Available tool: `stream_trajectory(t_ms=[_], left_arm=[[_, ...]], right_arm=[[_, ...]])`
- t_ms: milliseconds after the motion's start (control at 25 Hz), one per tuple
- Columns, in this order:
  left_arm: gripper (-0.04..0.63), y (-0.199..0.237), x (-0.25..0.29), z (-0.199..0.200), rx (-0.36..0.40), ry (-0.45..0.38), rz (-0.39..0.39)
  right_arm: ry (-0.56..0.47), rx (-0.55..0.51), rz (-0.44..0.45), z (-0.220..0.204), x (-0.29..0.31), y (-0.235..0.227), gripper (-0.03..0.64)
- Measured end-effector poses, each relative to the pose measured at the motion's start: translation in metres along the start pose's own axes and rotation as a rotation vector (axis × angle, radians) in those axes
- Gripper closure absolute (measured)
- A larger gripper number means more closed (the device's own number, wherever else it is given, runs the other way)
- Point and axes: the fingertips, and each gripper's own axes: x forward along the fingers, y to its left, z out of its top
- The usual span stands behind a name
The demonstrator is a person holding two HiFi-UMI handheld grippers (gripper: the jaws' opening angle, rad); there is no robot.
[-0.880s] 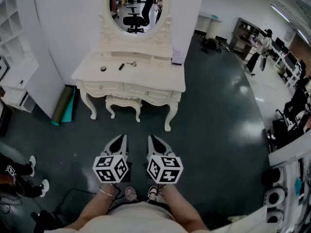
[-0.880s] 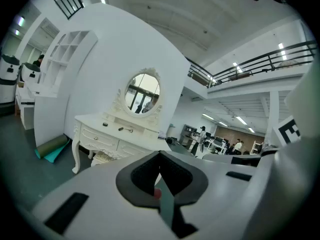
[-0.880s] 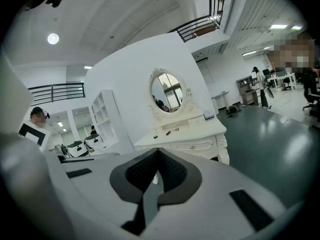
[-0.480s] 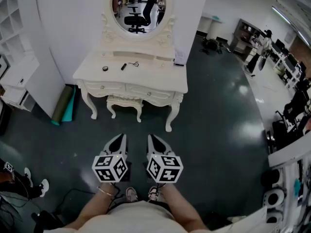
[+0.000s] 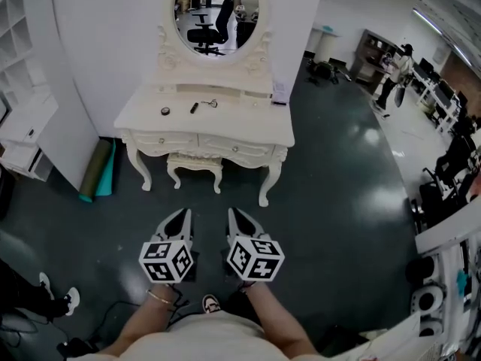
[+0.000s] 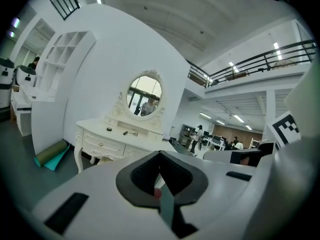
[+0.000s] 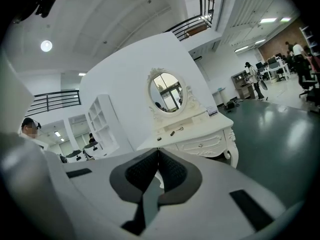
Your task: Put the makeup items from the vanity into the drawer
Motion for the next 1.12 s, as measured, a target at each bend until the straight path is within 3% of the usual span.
stream_trajectory(t_ms=[400,720,1120], left_arm=[[0.594,0.038,0.014,-0.007,-0.049,0.039,-0.005],[0.594,0.058,0.034,0.000,-0.064,0.035,0.035],[0.594,0.064,0.109,0.016,-0.053,0.048,0.056]], right_arm=[[0.026,0.016,-0.036,-0.011,0.030,0.001,0.598],[0.066,0.023,-0.027,-0.008,0.062,-0.008,0.598],[0.066,0.037,-0.009,0.021,0.119,-0.045,0.598]])
